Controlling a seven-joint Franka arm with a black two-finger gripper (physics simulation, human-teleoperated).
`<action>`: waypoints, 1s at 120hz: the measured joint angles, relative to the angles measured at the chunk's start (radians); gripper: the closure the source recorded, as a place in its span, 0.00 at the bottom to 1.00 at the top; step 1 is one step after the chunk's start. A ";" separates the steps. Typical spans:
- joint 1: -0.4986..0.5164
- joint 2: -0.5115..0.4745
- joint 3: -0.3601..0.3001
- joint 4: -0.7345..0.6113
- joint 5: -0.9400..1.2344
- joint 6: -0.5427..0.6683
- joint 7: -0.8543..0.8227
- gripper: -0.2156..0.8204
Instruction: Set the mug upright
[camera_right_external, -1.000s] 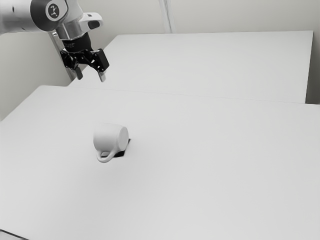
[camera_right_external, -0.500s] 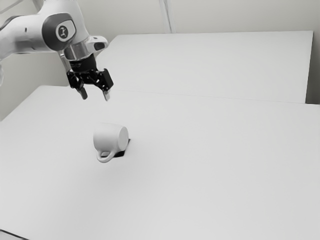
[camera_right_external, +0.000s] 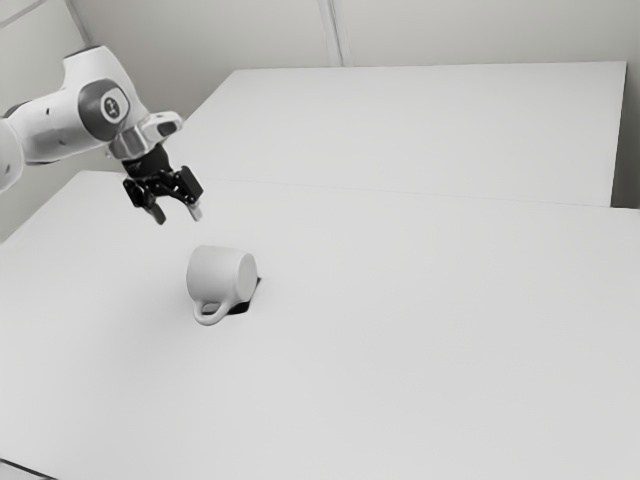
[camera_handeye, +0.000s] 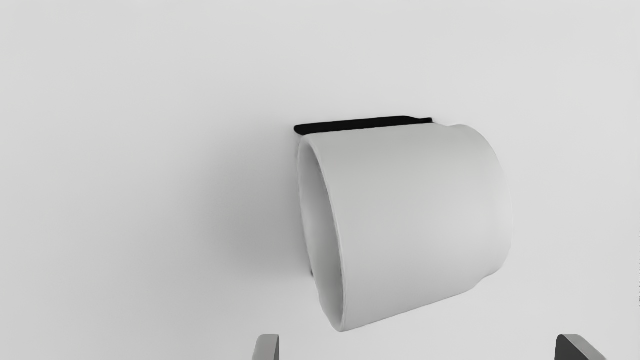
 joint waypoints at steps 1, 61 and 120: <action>0.004 0.003 0.000 0.001 -0.005 0.001 0.007 0.21; 0.170 0.177 -0.001 0.005 -0.364 -0.036 0.342 0.21; 0.204 0.247 -0.004 -0.011 -0.565 -0.195 0.548 0.25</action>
